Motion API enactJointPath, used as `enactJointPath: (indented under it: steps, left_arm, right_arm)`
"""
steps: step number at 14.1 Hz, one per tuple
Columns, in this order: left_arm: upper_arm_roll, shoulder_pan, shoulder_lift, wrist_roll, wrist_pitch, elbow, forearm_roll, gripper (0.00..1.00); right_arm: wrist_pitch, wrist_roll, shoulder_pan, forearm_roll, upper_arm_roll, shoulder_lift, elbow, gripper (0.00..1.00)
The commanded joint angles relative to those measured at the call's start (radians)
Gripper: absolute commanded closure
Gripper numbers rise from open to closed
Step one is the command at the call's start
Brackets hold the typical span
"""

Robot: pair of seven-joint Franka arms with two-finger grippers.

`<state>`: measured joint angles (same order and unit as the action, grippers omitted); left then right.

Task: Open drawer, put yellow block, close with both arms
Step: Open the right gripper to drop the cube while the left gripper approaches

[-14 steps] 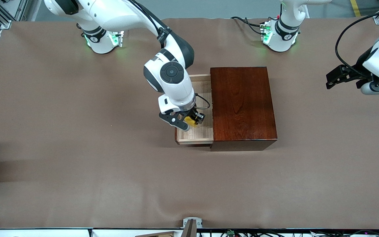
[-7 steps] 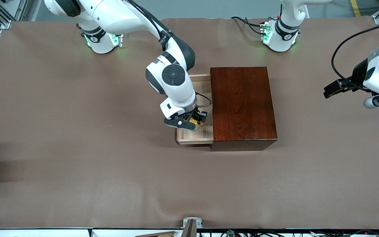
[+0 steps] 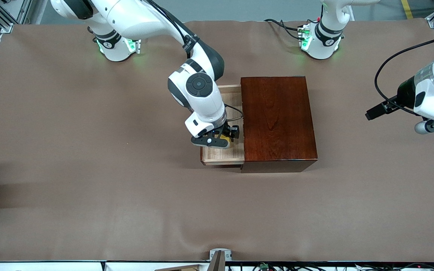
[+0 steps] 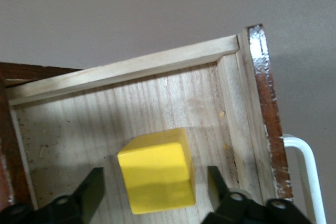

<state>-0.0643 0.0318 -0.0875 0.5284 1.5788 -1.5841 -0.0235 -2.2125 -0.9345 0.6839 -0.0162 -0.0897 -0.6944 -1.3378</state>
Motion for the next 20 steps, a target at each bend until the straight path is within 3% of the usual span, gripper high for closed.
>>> enactJointPath:
  steps: [1, 4, 7, 11, 14, 16, 20]
  left_arm:
    - [-0.005, -0.006, -0.014, 0.068, 0.010, 0.001, -0.042, 0.00]
    - [-0.018, 0.029, -0.050, 0.175, 0.012, 0.015, -0.078, 0.00]
    - [-0.025, 0.137, -0.119, 0.380, 0.010, 0.062, -0.069, 0.00]
    - [-0.025, 0.325, -0.243, 0.664, 0.013, 0.151, -0.066, 0.00]
    - [-0.025, 0.446, -0.340, 0.873, 0.020, 0.243, -0.067, 0.00]
    - [-0.025, 0.526, -0.380, 1.008, 0.091, 0.263, -0.069, 0.00]
    - [-0.019, 0.657, -0.466, 1.327, 0.326, 0.271, -0.069, 0.00]
  right_arm:
    - [0.020, 0.008, -0.030, -0.020, -0.001, 0.006, 0.034, 0.00]
    - [0.158, 0.010, -0.110, -0.123, -0.001, 0.102, 0.046, 0.00]
    - [0.331, 0.020, -0.191, -0.123, 0.004, 0.208, 0.052, 0.00]
    - [0.614, 0.348, -0.367, -0.105, 0.016, 0.346, 0.025, 0.00]
    - [0.626, 0.604, -0.524, -0.065, 0.016, 0.527, -0.160, 0.00]
    - [0.623, 0.702, -0.622, -0.044, 0.015, 0.619, -0.262, 0.00]
    - [0.628, 0.900, -0.780, -0.015, 0.016, 0.690, -0.333, 0.00]
